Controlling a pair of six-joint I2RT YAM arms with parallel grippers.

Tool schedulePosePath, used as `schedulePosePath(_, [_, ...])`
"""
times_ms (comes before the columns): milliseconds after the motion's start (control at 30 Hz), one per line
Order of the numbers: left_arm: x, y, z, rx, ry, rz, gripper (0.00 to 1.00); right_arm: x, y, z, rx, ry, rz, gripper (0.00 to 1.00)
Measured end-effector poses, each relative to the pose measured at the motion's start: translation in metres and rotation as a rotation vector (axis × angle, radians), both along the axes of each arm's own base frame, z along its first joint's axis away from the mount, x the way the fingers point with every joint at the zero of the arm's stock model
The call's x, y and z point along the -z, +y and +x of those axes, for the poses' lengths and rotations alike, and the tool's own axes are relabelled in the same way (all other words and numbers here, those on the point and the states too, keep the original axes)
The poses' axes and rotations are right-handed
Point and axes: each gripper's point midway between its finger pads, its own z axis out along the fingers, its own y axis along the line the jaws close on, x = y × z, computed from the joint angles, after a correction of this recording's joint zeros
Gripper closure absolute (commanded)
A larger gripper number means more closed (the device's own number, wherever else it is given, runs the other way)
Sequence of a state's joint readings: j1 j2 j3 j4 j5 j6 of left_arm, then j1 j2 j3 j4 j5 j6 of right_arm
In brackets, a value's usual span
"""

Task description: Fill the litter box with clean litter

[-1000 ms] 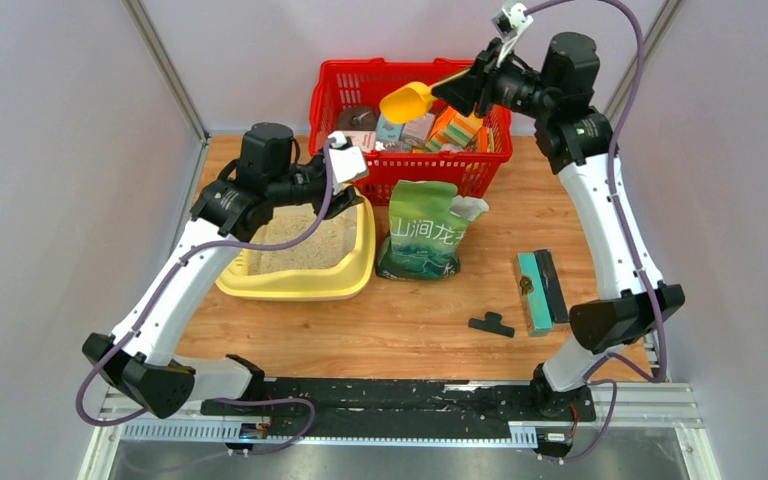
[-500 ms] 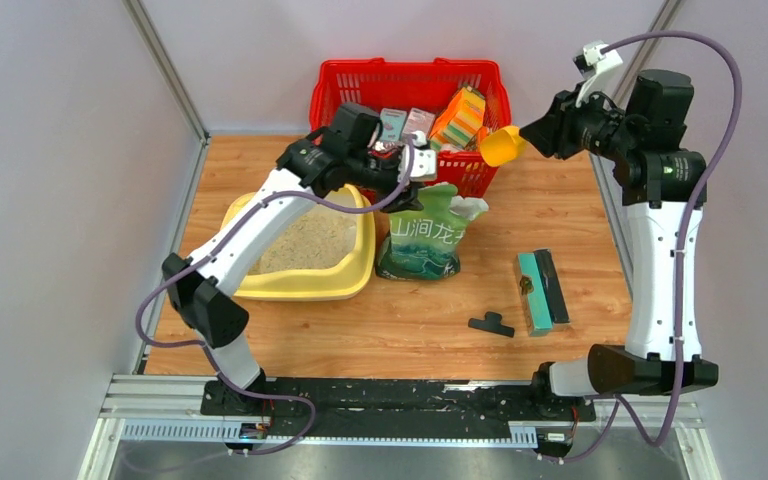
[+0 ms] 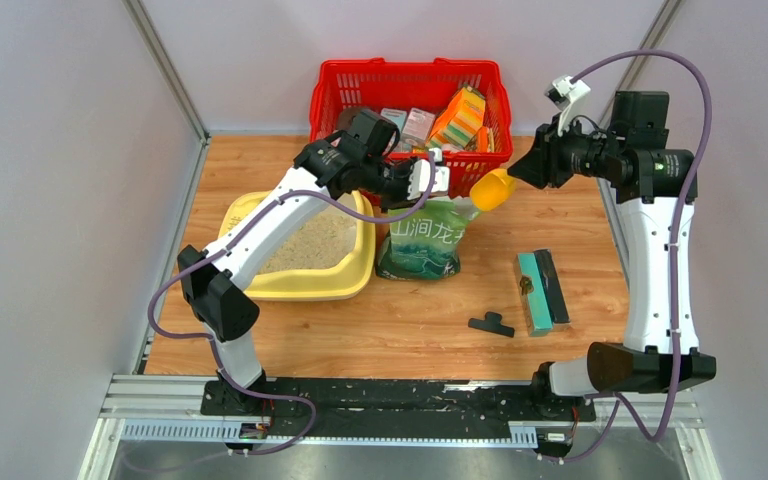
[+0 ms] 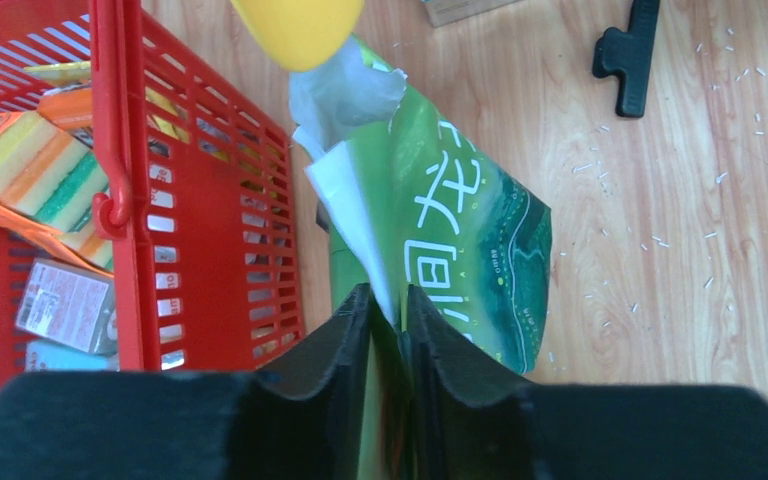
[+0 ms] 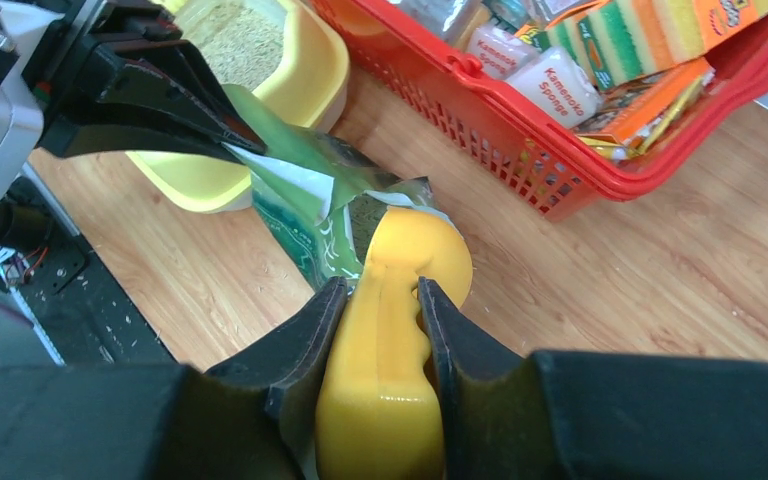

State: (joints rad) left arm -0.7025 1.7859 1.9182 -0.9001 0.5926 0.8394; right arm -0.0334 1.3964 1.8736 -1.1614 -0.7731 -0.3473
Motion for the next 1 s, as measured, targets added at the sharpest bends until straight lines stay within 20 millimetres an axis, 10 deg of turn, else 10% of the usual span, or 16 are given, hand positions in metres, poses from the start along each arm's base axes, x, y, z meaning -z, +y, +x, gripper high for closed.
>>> schedulePosePath(133, [0.0, 0.001, 0.001, -0.007, -0.002, 0.003, 1.0, 0.004, 0.005, 0.0, -0.056, 0.002, 0.008, 1.0])
schedulePosePath(767, [-0.021, -0.005, 0.004, -0.149, 0.094, -0.093, 1.0, 0.035, 0.043, -0.022, -0.351, -0.051, -0.143, 1.0])
schedulePosePath(1000, [-0.022, -0.005, 0.0, -0.182, 0.137, -0.116, 1.0, 0.069, 0.047, -0.006, -0.139, 0.15, -0.079, 1.0])
